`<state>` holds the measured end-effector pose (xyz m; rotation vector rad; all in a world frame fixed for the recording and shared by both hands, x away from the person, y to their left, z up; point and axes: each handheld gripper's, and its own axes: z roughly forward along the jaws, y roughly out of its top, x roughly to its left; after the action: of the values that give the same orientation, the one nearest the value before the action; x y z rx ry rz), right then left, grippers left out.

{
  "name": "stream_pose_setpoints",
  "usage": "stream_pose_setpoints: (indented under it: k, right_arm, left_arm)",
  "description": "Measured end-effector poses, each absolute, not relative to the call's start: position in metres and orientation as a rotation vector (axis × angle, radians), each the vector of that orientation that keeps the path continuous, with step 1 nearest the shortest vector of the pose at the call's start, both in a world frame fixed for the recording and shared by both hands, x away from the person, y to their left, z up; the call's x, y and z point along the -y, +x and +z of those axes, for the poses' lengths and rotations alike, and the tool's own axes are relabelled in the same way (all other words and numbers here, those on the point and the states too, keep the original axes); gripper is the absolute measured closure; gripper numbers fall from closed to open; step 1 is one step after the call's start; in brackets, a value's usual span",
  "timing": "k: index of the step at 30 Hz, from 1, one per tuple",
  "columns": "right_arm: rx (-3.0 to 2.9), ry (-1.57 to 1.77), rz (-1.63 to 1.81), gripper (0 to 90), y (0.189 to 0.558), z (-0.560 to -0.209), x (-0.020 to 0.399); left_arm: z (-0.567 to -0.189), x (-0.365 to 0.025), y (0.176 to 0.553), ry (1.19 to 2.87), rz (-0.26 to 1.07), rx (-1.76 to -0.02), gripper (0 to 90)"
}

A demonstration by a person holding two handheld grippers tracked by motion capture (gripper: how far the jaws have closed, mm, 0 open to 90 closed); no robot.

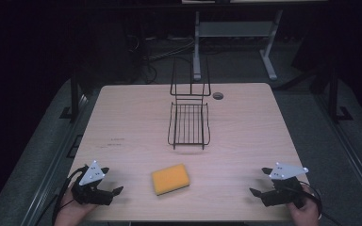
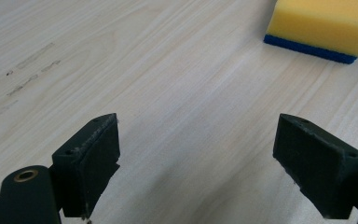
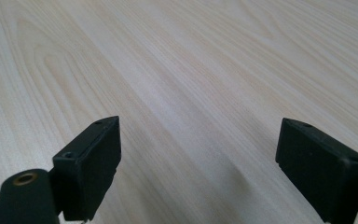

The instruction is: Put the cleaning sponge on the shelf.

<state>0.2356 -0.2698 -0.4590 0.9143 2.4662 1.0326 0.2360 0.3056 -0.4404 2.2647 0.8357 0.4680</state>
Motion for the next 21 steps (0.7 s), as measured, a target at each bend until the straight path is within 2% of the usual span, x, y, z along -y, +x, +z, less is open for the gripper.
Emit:
stream_pose_setpoints:
  k: [21]
  right_arm:
    - [-2.477,0.898,1.024,13.8,0.2366,-0.4595,0.2687]
  left_arm:
    - [-0.4349,-0.301,0.2341,2.232,0.428,-0.795,13.9]
